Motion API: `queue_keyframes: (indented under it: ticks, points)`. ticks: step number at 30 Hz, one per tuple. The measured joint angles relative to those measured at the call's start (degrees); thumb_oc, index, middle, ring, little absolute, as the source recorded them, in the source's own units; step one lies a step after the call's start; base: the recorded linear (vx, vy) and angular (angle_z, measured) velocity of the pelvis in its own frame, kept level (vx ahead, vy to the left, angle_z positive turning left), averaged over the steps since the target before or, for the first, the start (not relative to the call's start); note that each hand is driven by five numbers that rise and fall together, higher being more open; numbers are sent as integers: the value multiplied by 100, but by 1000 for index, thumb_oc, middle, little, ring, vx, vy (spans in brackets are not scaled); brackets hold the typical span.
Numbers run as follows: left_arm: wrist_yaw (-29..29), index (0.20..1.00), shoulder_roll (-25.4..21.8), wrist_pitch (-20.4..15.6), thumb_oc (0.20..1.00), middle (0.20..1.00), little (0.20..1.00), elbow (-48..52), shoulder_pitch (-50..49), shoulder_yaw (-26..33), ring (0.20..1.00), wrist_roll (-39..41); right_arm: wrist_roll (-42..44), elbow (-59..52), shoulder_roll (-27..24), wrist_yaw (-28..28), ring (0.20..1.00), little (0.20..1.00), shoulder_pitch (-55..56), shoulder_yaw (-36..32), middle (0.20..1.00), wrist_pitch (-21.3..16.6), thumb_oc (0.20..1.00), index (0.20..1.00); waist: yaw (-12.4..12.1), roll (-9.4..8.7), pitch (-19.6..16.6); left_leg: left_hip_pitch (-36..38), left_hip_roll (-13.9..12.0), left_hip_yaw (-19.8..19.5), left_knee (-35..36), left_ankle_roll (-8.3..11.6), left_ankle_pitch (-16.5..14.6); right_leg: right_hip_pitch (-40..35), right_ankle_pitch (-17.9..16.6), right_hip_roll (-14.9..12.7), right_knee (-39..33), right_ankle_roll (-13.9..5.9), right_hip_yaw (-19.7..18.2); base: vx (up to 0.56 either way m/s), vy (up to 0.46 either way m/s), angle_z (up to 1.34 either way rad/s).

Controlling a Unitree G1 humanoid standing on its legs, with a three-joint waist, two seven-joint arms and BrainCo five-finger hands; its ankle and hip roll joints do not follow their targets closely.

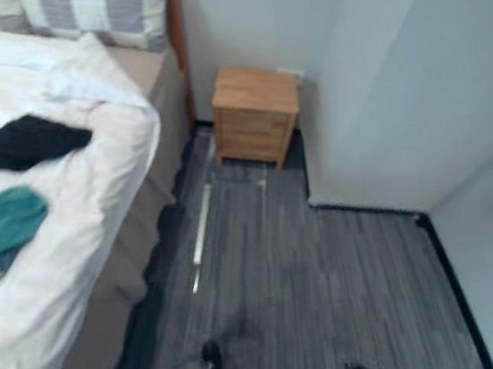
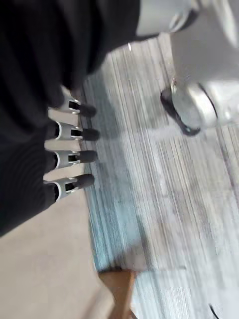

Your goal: Tidy up the quilt and then pick up the clothes from the bed and put them into the laundry hamper.

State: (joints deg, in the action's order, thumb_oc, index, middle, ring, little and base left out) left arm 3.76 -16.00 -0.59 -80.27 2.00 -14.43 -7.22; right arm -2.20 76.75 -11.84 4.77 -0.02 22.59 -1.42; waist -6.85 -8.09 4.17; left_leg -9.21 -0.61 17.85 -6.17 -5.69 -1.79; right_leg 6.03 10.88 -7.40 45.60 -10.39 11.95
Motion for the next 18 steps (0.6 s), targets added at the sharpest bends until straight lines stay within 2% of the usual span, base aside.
queue_keyframes:
  ticks: [1, 2, 3, 4, 5, 6, 7, 8, 9, 10, 11, 12, 13, 14, 15, 16, 17, 18]
  points:
    - [-11, 1000, -37, 2, 1000, 1000, 1000, 27, 107, -119, 1000, 2, -4, -70, -76, -37, 1000, 1000, 6, -21, 1000, 5, 1000, 1000, 121, 76, 49, 185, 48, -223, 126, -60, -63, 406, -171, -89, 598, -13, -74, 903, 32, 79]
    - [-13, 1000, -37, -3, 1000, 1000, 1000, 60, 344, -256, 1000, 2, -2, -163, -129, -21, 1000, 1000, -1, -174, 1000, 26, 1000, 1000, 328, 278, 179, 562, 68, -461, 425, -65, -16, 749, -186, -170, 938, 54, 16, 480, -16, 93]
    - [0, 1000, 15, -35, 1000, 1000, 1000, 247, 518, -371, 1000, 6, 4, -206, -205, -2, 1000, 1000, -24, -175, 1000, 54, 1000, 1000, 419, 391, 206, 808, 110, -690, 556, -25, -93, 1013, -84, -209, 788, 101, 51, 886, -134, 110]
    - [8, 1000, -7, -95, 1000, 1000, 1000, 328, 628, -452, 1000, 3, -3, -296, -305, 13, 1000, 1000, -43, -173, 1000, 28, 1000, 1000, 483, 565, 277, 1037, 53, -968, 700, -5, -173, 1131, 46, -232, 68, 450, 302, 691, -245, 90]
    - [3, 1000, 28, -123, 1000, 1000, 1000, 384, 823, -438, 1000, -2, 7, -385, -329, 9, 1000, 1000, -68, -180, 1000, 25, 1000, 1000, 568, 571, 364, 1220, 139, -1038, 702, 82, -209, 1296, 46, -289, -404, 434, 366, 975, -355, 132]
    - [24, 1000, 7, -190, 1000, 1000, 1000, 466, 999, -440, 1000, -5, 11, -520, -368, 27, 1000, 1000, 11, -218, 1000, 5, 1000, 1000, 696, 589, 359, 1404, 195, -1385, 737, 255, -304, 1329, -46, -390, -1853, 393, 626, 815, -325, 131]
    - [40, 1000, 28, -207, 1000, 1000, 1000, 531, 1072, -440, 1000, -5, 15, -566, -385, 21, 1000, 1000, 8, -234, 1000, -9, 1000, 1000, 729, 586, 359, 1509, 243, -1445, 763, 310, -350, 1344, -222, -426, -2647, 362, 645, 780, -306, 147]
    - [53, 1000, 59, -230, 1000, 1000, 1000, 540, 1192, -465, 1000, -8, 43, -473, -372, 9, 1000, 1000, -111, -303, 1000, -15, 1000, 1000, 819, 587, 367, 1761, 300, -1528, 852, 473, -452, 1477, -683, -522, -3647, 240, 462, 497, -195, 119]
    - [58, 1000, 79, -238, 1000, 1000, 1000, 477, 1248, -549, 1000, -19, 47, -418, -347, 0, 1000, 1000, -174, -385, 1000, -7, 1000, 1000, 933, 611, 354, 1914, 265, -1716, 862, 651, -573, 1452, -956, -493, -4448, 176, 3, 677, -323, 114]
    - [63, 1000, 76, -234, 1000, 1000, 1000, 462, 1246, -560, 1000, -22, 45, -421, -329, 6, 1000, 1000, -221, -396, 1000, 13, 1000, 1000, 936, 575, 345, 2075, 239, -1759, 906, 646, -599, 1477, -1152, -453, -4759, 202, -252, 676, -343, 90]
    - [75, 1000, 75, -287, 1000, 1000, 1000, 391, 1132, -608, 1000, -46, 44, -306, -270, 28, 1000, 1000, -262, -459, 1000, 40, 1000, 1000, 862, 538, 375, 2486, 174, -1563, 922, 729, -662, 1598, -1344, -483, -4319, 369, -139, 822, -457, 65]
    - [81, 1000, 64, -279, 1000, 1000, 1000, 403, 986, -644, 1000, -47, 46, -390, -281, 27, 1000, 1000, -153, -458, 1000, 57, 1000, 1000, 802, 474, 284, 2672, 135, -1515, 804, 859, -748, 1533, -1300, -450, -4120, 417, -116, 392, -242, 63]
    - [101, 1000, 79, -284, 1000, 1000, 1000, 432, 791, -653, 1000, -44, 37, -377, -291, -16, 1000, 1000, -97, -461, 1000, 32, 1000, 1000, 838, 479, 216, 2806, 83, -1513, 568, 963, -812, 1473, -1741, -370, -3807, 533, -241, 393, -454, 49]
    - [105, 1000, 118, -290, 1000, 1000, 1000, 433, 670, -640, 1000, -43, 37, -367, -321, -34, 1000, 1000, -115, -468, 1000, 70, 1000, 1000, 834, 531, 227, 2772, -37, -1438, 109, 1044, -873, 1377, -1886, -304, -3600, 656, -258, 310, -461, 22]
    - [103, 1000, 220, -270, 1000, 1000, 1000, 367, 454, -650, 1000, -39, -4, -366, -332, -22, 1000, 1000, -206, -431, 1000, 79, 1000, 1000, 758, 621, 195, 2498, -274, -1177, -919, 1121, -678, 1119, -1990, -93, -3675, 862, -294, 308, -458, -5]
    - [101, 1000, 324, -275, 1000, 1000, 1000, 363, 352, -407, 1000, 1, 3, -436, -394, -4, 1000, 1000, -475, -315, 1000, 14, 1000, 1000, 596, 523, 267, 896, -599, -1144, -3456, 836, 677, 996, -1704, 55, -3708, 1158, -96, 214, -202, -24]
    - [85, 1000, 266, -278, 1000, 1000, 1000, 404, 430, -271, 1000, 36, 3, -458, -380, -10, 1000, 1000, -621, -295, 1000, 7, 1000, 1000, 511, 448, 369, 185, -766, -1245, -4346, 634, 912, 953, -1635, 107, -3737, 1219, -125, 487, -130, -24]
    - [93, 1000, 141, -276, 1000, 1000, 1000, 466, 474, -237, 1000, 38, 2, -424, -326, -2, 1000, 1000, -787, -298, 1000, 28, 1000, 1000, 428, 395, 448, -202, -906, -1237, -4468, 801, 466, 804, -1633, 194, -3859, 1210, -176, 683, -147, -9]
